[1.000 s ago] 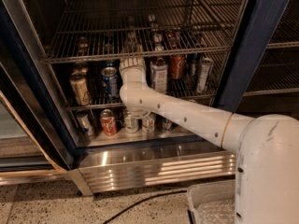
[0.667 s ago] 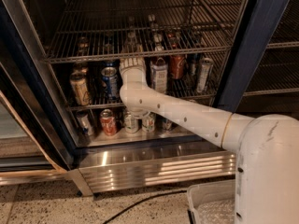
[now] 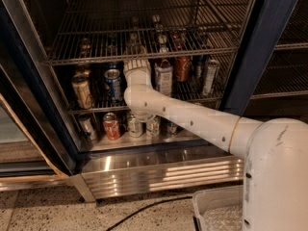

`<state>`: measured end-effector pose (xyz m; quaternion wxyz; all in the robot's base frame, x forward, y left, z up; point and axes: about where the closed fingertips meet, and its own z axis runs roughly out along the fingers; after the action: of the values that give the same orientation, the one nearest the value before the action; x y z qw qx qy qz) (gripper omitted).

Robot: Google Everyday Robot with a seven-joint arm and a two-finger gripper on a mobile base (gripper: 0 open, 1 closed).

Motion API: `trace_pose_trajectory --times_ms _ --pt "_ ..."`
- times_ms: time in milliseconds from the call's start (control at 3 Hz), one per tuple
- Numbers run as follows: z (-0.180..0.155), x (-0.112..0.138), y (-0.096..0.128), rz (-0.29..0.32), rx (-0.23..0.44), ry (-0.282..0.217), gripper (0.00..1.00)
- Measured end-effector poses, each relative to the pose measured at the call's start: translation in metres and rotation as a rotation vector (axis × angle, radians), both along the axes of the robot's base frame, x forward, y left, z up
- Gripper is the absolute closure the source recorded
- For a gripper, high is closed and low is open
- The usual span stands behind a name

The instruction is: Pick water bottle from middle shelf of fridge

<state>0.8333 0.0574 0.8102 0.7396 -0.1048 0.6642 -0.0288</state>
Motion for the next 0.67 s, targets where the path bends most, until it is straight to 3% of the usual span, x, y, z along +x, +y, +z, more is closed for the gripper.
trace_pose_trajectory --times_ms 667 --pt "0.0000 0.0000 0.0000 0.000 0.000 0.000 0.43"
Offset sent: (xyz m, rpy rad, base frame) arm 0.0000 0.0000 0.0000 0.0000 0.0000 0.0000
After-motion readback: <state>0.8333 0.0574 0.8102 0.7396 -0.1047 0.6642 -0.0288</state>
